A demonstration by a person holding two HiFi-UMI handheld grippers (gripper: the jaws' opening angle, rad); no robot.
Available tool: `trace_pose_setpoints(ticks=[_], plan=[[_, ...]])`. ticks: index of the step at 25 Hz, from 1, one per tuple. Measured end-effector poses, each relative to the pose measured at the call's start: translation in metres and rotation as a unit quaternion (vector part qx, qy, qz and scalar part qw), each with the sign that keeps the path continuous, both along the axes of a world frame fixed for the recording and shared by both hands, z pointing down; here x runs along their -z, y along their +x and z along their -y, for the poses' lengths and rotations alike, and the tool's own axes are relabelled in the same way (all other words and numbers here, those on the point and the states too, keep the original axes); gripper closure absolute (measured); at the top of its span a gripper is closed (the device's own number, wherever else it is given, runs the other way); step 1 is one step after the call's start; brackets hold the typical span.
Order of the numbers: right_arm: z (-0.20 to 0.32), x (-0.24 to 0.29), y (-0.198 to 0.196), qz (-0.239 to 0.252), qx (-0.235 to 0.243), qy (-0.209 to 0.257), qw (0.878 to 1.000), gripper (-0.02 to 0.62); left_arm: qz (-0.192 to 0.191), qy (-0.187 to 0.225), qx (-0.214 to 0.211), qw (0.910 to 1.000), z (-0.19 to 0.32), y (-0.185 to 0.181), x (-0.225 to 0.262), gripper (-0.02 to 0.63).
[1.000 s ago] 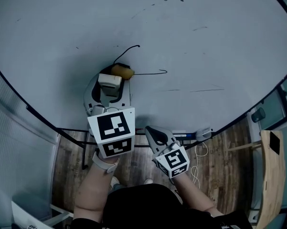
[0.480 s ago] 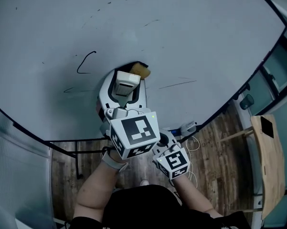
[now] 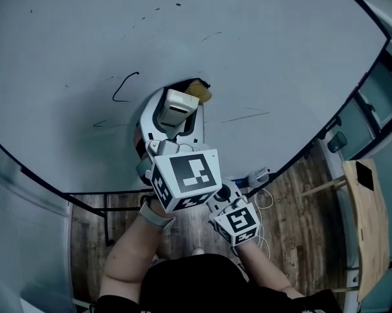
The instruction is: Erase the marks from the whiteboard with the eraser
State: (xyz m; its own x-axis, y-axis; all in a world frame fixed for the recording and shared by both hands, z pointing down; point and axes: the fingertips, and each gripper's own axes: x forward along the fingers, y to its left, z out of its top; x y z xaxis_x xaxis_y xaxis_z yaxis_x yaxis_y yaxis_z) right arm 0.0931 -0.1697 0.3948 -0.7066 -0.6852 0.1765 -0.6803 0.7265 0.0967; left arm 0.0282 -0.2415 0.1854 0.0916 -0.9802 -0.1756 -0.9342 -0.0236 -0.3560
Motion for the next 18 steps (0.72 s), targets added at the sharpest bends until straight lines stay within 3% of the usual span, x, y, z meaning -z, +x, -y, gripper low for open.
trace_pose_setpoints(ticks=[9,13,18], plan=[[-0.009,0.009,-0.049,0.003,0.029,0.008,1.000,0.568,0.013,0.036,0.026,0.9989,-0.013,-0.057,0.046,0.337],[-0.011,0.010,-0.064,0.006,0.034,0.008,0.999,0.568,0.037,0.048,0.032,0.9977,-0.017,-0.067,0.040,0.337],[-0.014,0.002,-0.076,0.002,0.040,-0.003,0.999,0.568,0.005,0.045,0.055,0.9975,-0.024,-0.101,0.020,0.337]])
